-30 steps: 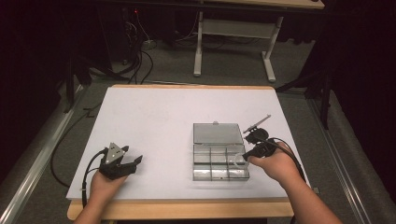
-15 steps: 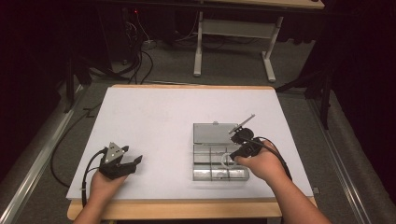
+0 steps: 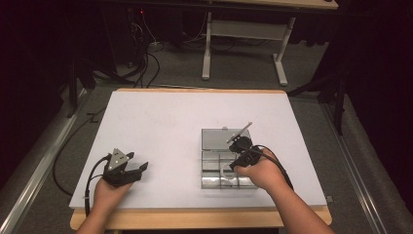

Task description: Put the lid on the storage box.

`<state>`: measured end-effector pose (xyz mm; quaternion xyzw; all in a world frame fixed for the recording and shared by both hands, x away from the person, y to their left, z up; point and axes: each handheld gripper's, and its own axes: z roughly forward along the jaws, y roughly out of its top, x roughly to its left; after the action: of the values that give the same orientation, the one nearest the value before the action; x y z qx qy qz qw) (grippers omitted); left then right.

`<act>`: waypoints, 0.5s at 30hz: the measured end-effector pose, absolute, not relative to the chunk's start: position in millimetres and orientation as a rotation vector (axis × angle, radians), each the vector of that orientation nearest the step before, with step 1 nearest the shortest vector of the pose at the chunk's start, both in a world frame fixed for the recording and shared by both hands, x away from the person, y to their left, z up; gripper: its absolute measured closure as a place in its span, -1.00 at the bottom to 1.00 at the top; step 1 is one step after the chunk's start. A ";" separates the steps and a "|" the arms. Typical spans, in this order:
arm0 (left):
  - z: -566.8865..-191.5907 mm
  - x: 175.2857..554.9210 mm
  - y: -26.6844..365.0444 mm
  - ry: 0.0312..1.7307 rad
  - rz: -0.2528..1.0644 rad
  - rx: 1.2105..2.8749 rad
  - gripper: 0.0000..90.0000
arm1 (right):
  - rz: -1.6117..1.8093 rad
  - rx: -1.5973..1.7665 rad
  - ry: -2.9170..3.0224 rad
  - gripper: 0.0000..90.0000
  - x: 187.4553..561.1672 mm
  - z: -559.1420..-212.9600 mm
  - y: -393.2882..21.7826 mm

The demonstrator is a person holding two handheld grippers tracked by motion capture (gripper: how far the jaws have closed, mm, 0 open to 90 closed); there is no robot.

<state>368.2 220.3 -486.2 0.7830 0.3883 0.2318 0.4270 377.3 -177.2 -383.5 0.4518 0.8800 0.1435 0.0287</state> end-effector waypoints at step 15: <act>-486.2 368.5 220.7 0.974 0.573 1.952 -0.29 | 0.453 1.364 2.752 0.85 381.1 -391.4 -156.5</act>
<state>368.5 220.7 -486.2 0.7819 0.3900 0.2296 0.4286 381.1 -156.5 -391.4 0.4393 0.8862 0.1458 0.0182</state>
